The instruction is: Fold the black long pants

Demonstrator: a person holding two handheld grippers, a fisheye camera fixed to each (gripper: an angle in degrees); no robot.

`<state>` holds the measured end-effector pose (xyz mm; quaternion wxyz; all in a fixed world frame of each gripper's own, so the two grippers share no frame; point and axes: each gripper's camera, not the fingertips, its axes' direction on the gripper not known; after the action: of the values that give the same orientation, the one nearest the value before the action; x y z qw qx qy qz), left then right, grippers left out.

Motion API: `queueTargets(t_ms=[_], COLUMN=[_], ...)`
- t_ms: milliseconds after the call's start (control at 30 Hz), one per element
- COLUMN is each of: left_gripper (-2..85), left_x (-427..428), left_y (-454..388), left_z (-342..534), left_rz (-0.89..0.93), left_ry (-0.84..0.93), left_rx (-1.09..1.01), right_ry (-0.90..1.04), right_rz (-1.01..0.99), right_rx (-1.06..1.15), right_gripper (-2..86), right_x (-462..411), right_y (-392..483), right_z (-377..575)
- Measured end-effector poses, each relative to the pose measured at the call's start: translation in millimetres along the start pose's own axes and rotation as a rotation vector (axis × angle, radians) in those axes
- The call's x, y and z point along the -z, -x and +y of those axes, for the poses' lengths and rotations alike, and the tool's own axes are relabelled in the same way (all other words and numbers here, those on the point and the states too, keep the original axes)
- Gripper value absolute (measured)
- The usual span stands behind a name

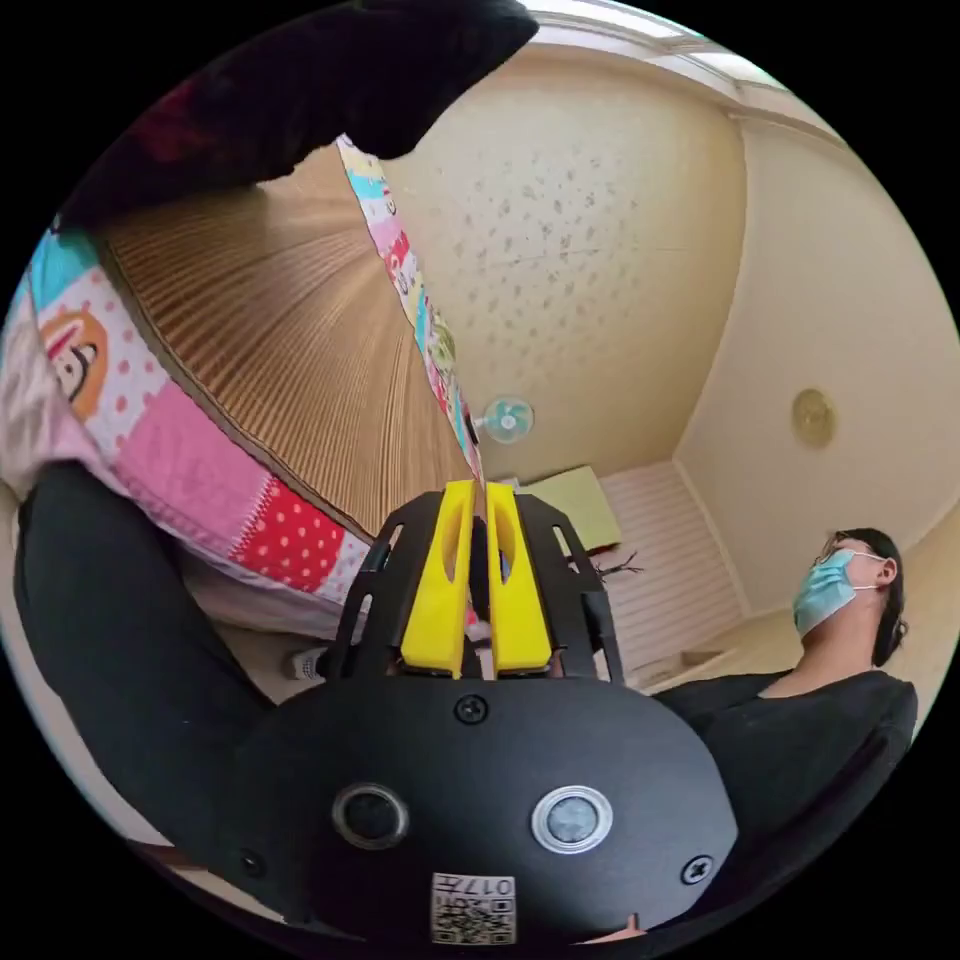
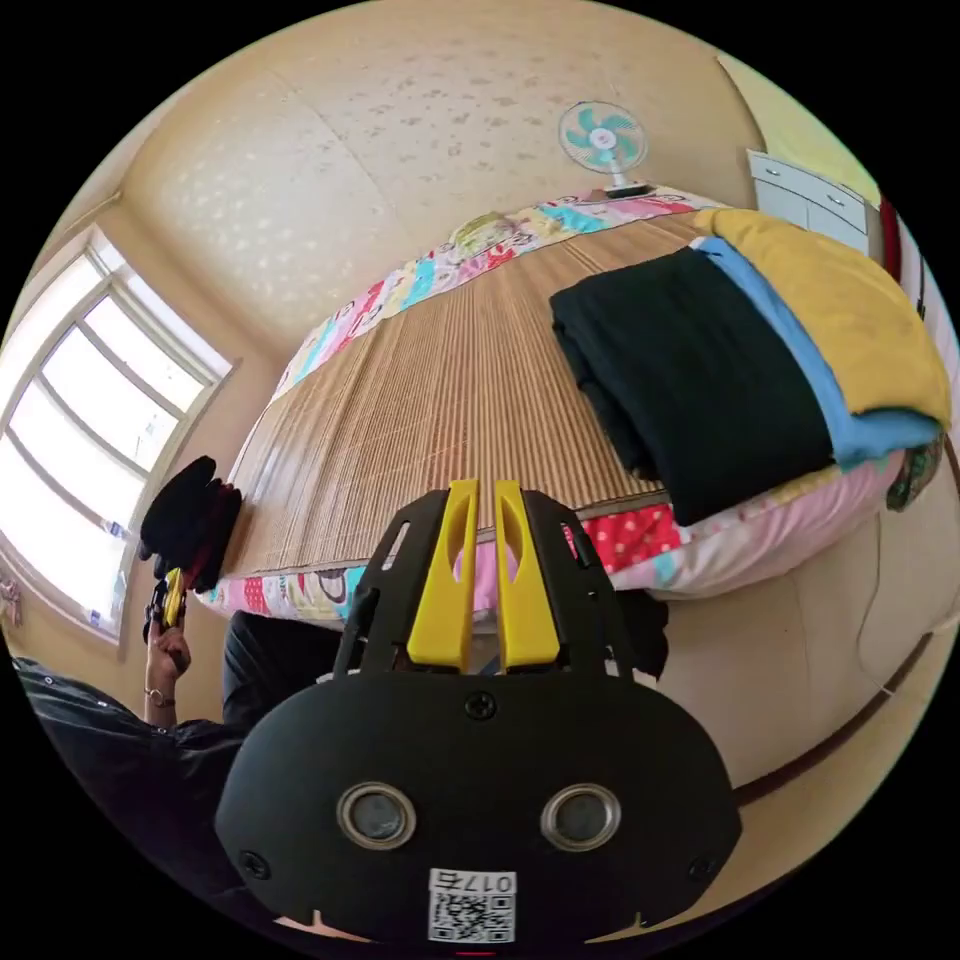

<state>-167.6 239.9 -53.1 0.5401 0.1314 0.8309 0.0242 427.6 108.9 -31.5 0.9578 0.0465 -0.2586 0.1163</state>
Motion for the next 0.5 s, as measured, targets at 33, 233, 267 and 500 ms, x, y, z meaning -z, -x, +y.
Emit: queueTargets(t_ms=[33, 233, 267, 500], left_gripper=[-0.7, -1.0, -1.0, -1.0], left_x=[-27.6, -178.1, -183.6, -136.4], left_y=[0.9, -26.7, -30.4, -36.0], left_z=[0.4, 36.3, 38.9, 47.9], left_rz=[0.046, 0.285, 0.277, 0.134], left_ry=[0.104, 0.567, 0.566, 0.493], left_rx=[0.003, -0.051, -0.062, -0.114], right_ry=[-0.027, -0.008, 0.018, -0.242], right_rz=[0.029, 0.13, 0.149, -0.347], right_rx=[-0.03, -0.307, -0.399, -0.744], right_gripper=[4.2, 10.4, 12.0, 12.2], right_x=[7.2, -3.8, -16.4, -31.8], right_y=[-9.0, -75.7, -88.1, -133.0], right_z=[-0.8, -14.6, -13.9, 34.5])
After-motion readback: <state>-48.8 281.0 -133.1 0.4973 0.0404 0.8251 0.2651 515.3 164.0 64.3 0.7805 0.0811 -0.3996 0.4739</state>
